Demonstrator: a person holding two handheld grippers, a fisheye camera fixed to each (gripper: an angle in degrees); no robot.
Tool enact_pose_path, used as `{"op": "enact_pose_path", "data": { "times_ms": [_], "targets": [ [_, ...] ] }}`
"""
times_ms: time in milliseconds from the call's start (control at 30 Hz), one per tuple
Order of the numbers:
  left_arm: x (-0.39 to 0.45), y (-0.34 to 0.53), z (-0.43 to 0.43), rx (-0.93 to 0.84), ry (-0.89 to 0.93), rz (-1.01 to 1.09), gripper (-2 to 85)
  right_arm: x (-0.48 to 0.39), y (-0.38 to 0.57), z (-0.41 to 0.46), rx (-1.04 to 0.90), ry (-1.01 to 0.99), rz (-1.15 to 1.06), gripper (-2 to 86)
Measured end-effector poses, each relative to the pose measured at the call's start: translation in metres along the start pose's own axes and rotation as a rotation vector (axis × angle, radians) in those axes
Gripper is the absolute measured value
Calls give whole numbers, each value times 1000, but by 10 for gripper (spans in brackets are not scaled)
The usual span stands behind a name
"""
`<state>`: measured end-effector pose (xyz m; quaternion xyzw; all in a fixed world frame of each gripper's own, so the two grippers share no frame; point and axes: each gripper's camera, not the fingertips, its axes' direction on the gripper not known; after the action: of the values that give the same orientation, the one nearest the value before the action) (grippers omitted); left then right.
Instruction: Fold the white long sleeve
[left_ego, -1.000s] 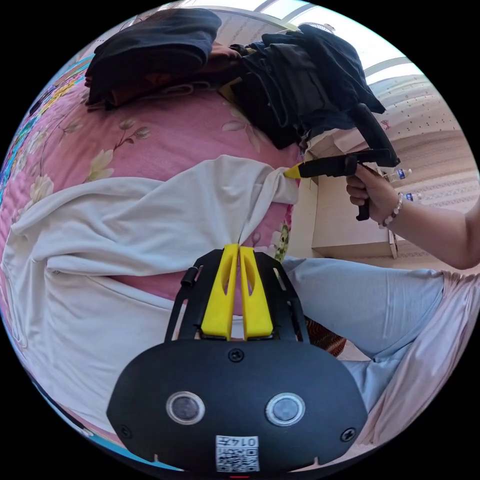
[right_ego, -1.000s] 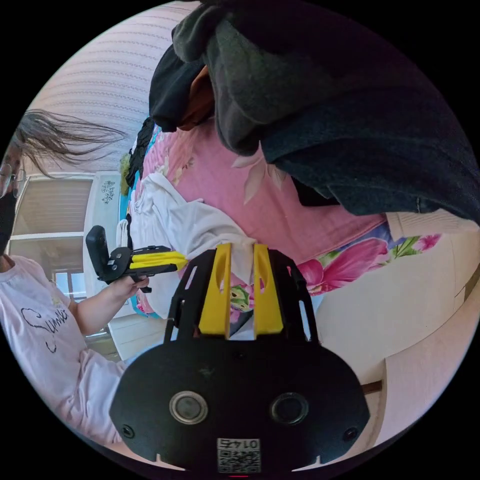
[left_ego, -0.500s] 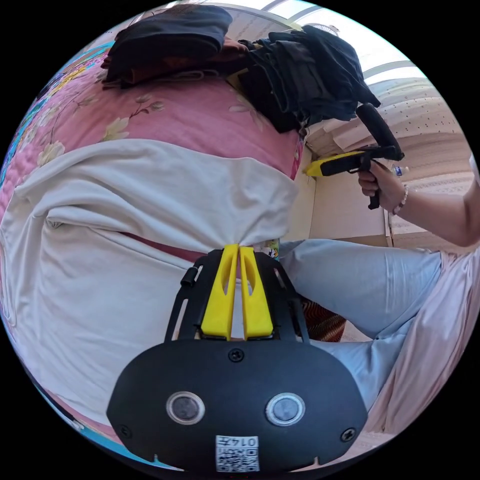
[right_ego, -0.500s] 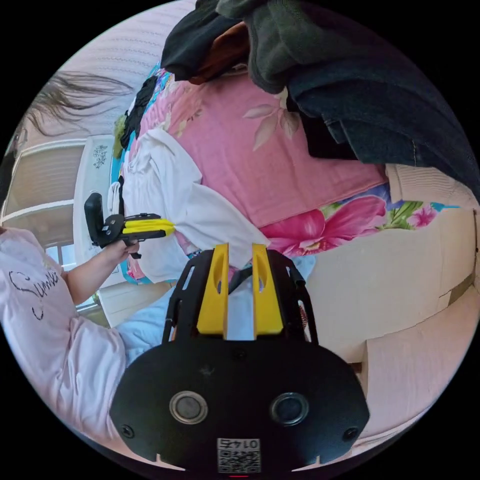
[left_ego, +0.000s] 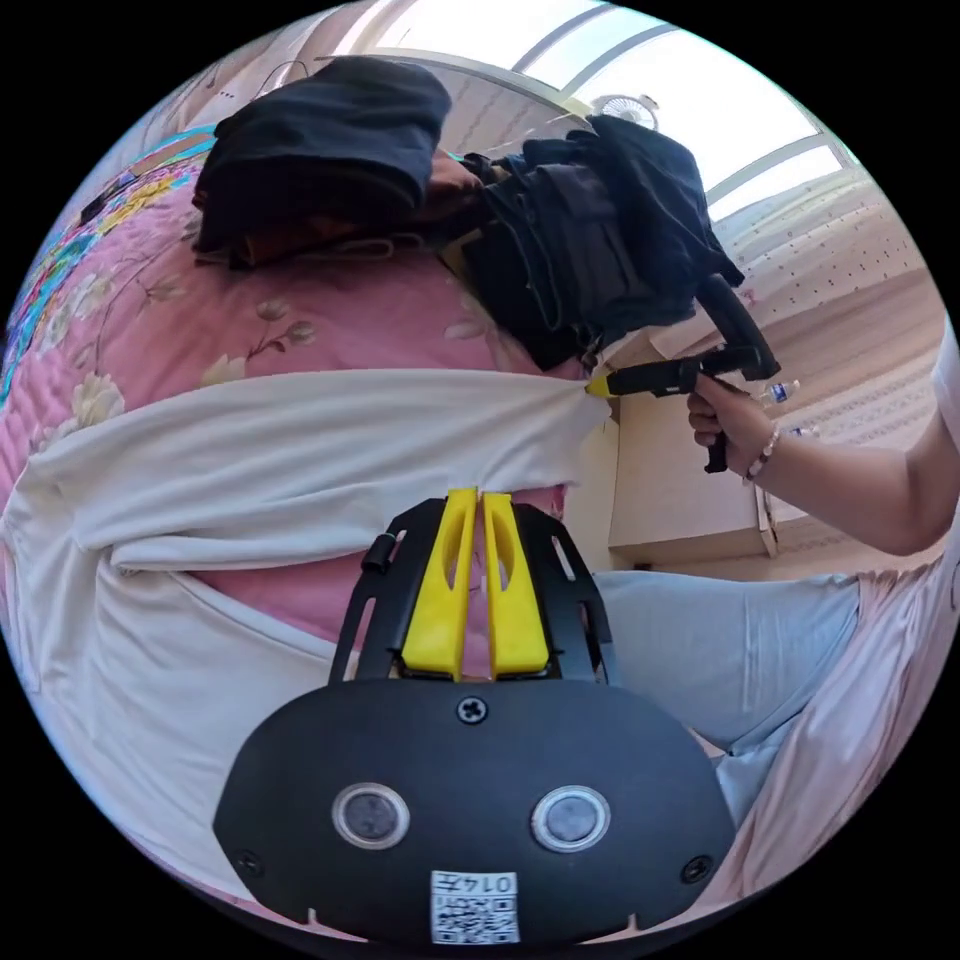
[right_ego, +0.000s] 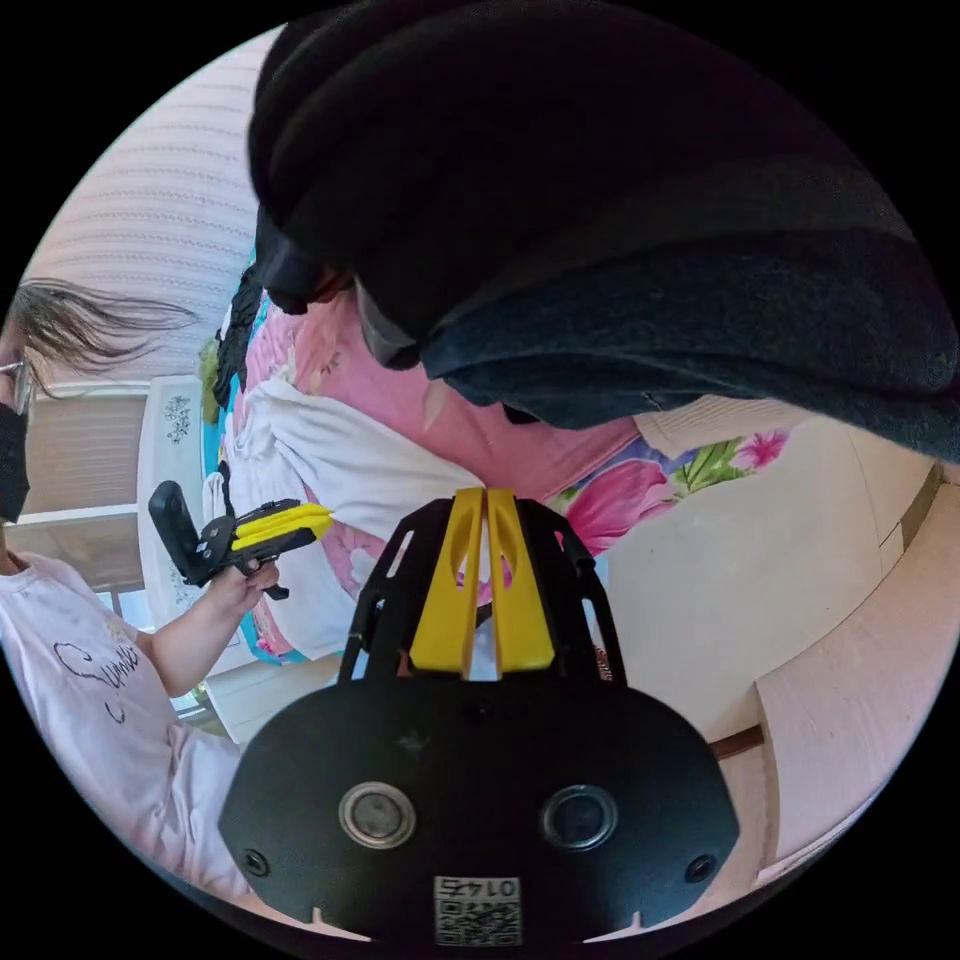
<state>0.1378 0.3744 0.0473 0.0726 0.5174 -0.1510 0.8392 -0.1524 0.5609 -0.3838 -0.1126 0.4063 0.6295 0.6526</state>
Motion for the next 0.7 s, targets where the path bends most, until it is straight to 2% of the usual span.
{"op": "enact_pose_path", "data": {
  "times_ms": [100,233,267,400,433,533,667,700],
  "targets": [
    [-52,2,-57,93,-66,-138,-4,2,0,13,-38,-1,6,0],
    [-158,13,-140,228,-377,-441,26,-3,7,23,-44,23,4,0],
    [-187,14,-153,238,-389,-532,48,-3,8,23,-39,20,11,0],
    [-250,12,-172,346,-193,-702,75,-3,17,21,-13,-8,44,0],
    [-265,6,-168,341,-142,-719,70,-4,19,20,-12,-11,46,0],
    [-297,-11,-144,157,-181,-768,4,-9,24,18,-4,-15,45,0],
    [-318,-22,-160,240,3,-731,-8,-19,32,7,60,-22,33,1],
    [-318,-25,-164,244,-7,-717,-8,-23,36,1,106,-29,29,1]
  ]
}}
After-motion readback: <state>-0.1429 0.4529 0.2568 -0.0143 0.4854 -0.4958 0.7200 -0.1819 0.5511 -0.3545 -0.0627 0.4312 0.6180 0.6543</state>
